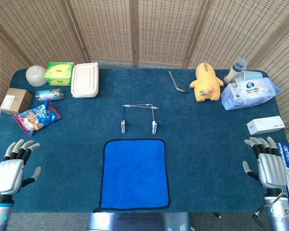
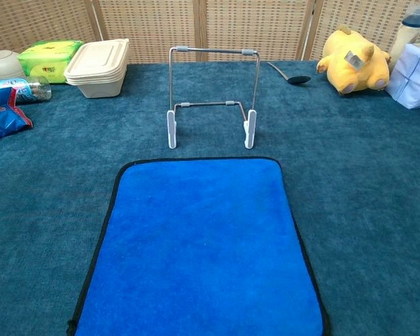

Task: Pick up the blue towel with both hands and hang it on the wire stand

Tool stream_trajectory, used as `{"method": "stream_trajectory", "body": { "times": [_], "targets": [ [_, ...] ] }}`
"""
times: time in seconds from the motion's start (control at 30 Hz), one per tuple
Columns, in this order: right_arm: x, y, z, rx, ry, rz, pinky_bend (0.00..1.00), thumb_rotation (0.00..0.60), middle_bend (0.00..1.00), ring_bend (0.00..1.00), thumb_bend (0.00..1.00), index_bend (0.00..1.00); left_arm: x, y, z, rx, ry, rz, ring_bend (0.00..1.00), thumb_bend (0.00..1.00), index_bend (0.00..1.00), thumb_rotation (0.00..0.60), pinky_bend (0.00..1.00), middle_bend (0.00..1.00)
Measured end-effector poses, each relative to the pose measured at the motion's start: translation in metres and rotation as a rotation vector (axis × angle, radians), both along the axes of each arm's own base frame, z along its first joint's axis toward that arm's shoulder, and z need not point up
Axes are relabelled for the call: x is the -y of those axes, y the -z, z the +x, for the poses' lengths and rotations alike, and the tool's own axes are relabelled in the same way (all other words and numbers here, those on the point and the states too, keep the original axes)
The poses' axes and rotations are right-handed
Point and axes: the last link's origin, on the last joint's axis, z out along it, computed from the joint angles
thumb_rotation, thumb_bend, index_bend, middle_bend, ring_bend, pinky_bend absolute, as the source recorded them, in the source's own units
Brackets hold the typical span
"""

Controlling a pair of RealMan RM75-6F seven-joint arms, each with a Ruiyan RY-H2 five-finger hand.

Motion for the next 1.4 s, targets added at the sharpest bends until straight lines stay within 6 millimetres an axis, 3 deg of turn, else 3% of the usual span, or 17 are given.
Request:
{"method": "stream_trajectory", "body": {
  "times": [0.97, 1.27, 1.4],
  "targets": [
    [0.01, -0.004, 0.003, -0.005, -0.048, 0.009, 0.09, 0.6, 0.21, 0.15, 0.33, 0.22, -0.002, -0.001, 0.001, 0.011, 0.027, 0.011, 0.06, 0.47, 0.22, 0.6, 0.0, 0.16],
    [0.024, 0.0, 0.017, 0.003, -0.189, 0.068, 0.11, 0.6, 0.2, 0.15, 0.3, 0.22, -0.004, -0.001, 0.006, 0.059, 0.072, 0.025, 0.07, 0.47, 0.24, 0.6, 0.0, 0.18],
    [0.034, 0.011, 0.028, 0.005, -0.264, 0.132, 0.11, 0.6, 0.2, 0.15, 0.26, 0.21, -0.003, -0.002, 0.006, 0.067, 0.077, 0.02, 0.07, 0.47, 0.24, 0.6, 0.0, 0.18]
  ]
}}
